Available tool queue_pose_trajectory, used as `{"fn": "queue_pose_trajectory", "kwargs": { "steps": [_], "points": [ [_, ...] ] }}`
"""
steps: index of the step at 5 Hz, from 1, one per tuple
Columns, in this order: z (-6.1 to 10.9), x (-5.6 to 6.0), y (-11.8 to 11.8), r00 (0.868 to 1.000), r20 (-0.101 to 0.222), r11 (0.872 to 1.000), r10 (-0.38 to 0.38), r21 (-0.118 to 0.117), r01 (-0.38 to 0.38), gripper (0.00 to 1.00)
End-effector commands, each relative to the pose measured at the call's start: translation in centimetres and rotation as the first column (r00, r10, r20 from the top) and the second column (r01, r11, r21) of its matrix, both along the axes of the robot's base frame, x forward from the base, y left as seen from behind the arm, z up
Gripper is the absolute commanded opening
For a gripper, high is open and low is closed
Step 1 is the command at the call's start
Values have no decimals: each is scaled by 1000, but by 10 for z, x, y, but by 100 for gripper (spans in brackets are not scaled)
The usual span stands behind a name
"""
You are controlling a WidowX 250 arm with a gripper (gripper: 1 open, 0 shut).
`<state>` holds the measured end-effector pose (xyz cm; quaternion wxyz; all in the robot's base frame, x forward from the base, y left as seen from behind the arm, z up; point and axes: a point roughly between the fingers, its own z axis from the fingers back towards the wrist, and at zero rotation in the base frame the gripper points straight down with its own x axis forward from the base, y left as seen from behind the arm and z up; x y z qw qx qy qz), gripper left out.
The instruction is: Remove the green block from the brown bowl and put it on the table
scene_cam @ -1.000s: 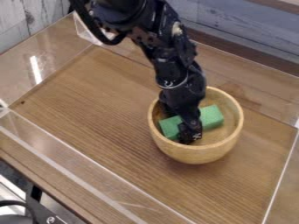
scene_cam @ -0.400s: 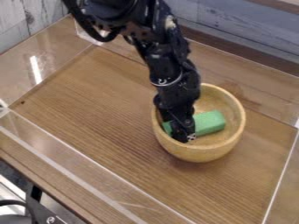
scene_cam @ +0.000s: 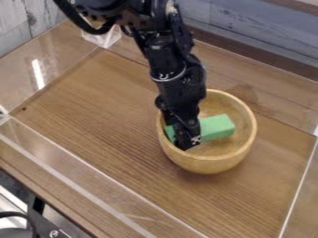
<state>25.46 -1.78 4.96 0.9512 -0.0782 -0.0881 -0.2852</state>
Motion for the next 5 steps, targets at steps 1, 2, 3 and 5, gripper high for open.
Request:
{"fn": "queue_pose_trajectory", "kwargs": {
  "steps": [1,2,3,5],
  "points": [
    [12,3,-7,998,51,1000,-29,-4,30,0],
    [14,-7,6,998,56,999,-43,-10,44,0],
    [13,-15,18,997,55,998,-57,-13,58,0],
    [24,-11,9,997,55,998,52,-23,-50,0]
  ]
}}
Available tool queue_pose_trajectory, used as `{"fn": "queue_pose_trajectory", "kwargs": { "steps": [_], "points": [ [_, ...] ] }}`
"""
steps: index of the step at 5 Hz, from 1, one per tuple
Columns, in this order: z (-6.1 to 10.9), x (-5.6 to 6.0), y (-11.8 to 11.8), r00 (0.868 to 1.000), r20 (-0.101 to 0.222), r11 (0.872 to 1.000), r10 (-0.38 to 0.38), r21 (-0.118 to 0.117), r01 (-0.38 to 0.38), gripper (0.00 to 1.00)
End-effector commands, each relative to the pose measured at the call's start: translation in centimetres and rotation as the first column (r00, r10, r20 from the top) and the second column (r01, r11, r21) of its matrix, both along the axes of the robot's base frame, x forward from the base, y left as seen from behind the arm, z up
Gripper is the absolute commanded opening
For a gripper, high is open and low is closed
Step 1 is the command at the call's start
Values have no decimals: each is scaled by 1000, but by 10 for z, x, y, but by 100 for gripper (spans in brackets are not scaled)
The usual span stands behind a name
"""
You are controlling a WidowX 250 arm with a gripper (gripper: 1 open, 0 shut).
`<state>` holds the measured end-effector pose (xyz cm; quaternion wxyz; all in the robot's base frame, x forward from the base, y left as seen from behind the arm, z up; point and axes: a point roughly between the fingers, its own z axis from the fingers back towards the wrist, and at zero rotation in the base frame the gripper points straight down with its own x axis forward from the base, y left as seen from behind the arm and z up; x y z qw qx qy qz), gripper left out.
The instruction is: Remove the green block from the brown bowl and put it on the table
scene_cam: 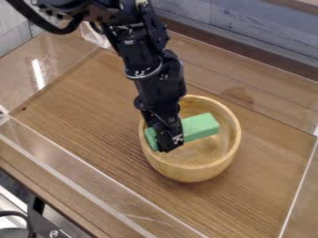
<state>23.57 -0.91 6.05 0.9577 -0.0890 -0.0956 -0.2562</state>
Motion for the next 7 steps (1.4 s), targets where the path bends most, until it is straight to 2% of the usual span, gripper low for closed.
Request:
{"fn": "queue_pose_trajectory", "kwargs": {
  "steps": [1,2,5,6,7],
  "points": [
    [20,4,10,997,51,998,-63,4,63,0],
    [27,0,20,992,49,993,-117,1,117,0],
    [28,10,46,996,19,996,-89,4,89,0],
    [25,15,53,997,9,997,-79,5,79,0],
    [14,17,50,998,3,998,-60,6,60,0]
  ]
}}
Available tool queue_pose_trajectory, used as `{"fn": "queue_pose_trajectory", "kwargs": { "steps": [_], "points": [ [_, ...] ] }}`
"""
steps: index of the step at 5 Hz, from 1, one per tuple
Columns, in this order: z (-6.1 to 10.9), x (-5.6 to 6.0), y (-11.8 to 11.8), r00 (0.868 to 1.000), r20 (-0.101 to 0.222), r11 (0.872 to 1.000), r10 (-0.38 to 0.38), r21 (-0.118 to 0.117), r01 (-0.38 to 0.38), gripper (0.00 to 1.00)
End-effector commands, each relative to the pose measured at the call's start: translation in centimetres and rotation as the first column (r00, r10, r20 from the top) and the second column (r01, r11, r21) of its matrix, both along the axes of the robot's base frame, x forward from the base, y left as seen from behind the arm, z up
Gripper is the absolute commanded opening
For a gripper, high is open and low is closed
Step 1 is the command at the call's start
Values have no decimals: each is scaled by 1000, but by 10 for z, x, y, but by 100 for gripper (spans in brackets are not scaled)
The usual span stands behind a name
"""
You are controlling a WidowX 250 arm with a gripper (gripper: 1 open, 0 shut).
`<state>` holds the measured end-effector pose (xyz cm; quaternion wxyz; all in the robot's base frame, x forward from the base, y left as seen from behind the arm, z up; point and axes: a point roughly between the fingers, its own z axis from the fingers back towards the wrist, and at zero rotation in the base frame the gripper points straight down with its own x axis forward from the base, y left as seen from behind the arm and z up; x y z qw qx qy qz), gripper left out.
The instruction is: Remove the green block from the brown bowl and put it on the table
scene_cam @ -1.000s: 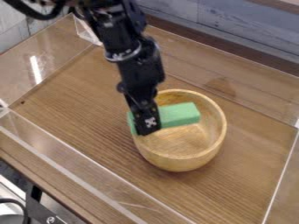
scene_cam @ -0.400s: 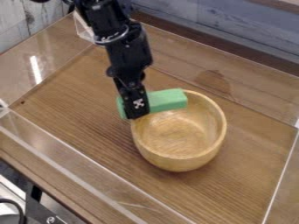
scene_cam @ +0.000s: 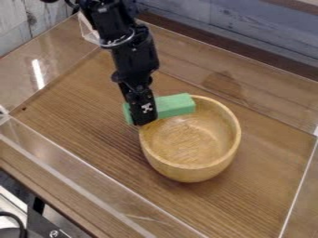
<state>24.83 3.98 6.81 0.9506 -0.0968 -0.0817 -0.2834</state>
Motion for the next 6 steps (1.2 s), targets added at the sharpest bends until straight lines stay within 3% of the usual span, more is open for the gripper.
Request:
{"fn": "queue_pose_trajectory", "kwargs": {
  "steps": [1,2,4,5,6],
  "points": [
    [-4,6,-2,1000,22,1000,17,11,-17,0],
    [-12,8,-4,999,16,999,41,12,-41,0],
    [-3,4,11,1000,1,1000,22,15,-22,0],
    [-18,6,20,999,-7,999,46,17,-46,0],
    [-18,4,16,998,-5,998,65,-4,-65,100]
  ]
}}
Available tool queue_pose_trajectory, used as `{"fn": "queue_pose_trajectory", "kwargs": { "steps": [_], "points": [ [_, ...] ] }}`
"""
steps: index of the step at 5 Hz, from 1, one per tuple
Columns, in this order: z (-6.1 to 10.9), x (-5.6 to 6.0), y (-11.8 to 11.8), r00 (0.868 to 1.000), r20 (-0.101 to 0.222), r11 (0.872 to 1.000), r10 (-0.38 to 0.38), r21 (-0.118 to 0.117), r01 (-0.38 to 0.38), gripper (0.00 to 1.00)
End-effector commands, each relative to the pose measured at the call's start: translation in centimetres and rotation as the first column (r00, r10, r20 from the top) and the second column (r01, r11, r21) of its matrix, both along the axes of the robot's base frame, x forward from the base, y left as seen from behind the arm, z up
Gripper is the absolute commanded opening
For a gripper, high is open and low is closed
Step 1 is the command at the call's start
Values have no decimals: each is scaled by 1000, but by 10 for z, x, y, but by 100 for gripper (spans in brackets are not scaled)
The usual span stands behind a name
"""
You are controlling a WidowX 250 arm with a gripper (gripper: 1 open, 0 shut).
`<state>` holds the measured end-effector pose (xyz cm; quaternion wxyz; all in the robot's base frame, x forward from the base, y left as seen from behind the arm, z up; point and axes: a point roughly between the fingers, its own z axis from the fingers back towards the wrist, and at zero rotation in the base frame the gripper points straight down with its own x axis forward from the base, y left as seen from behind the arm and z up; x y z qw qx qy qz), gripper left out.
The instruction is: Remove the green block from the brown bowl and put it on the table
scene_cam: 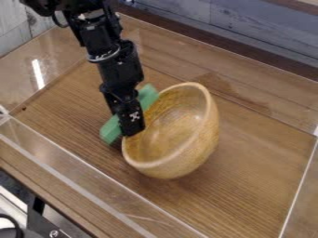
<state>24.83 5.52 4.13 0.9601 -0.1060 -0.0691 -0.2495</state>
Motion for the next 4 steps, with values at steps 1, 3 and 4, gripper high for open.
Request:
{"fn": "queue_pose_trajectory", "kwargs": {
  "steps": [1,3,4],
  "points": [
    [12,6,3,999,36,1000,31,-6,-31,100],
    [7,8,17,999,33,999,32,-19,-31,100],
    [5,6,28,994,31,994,109,-24,-108,100]
  ]
}}
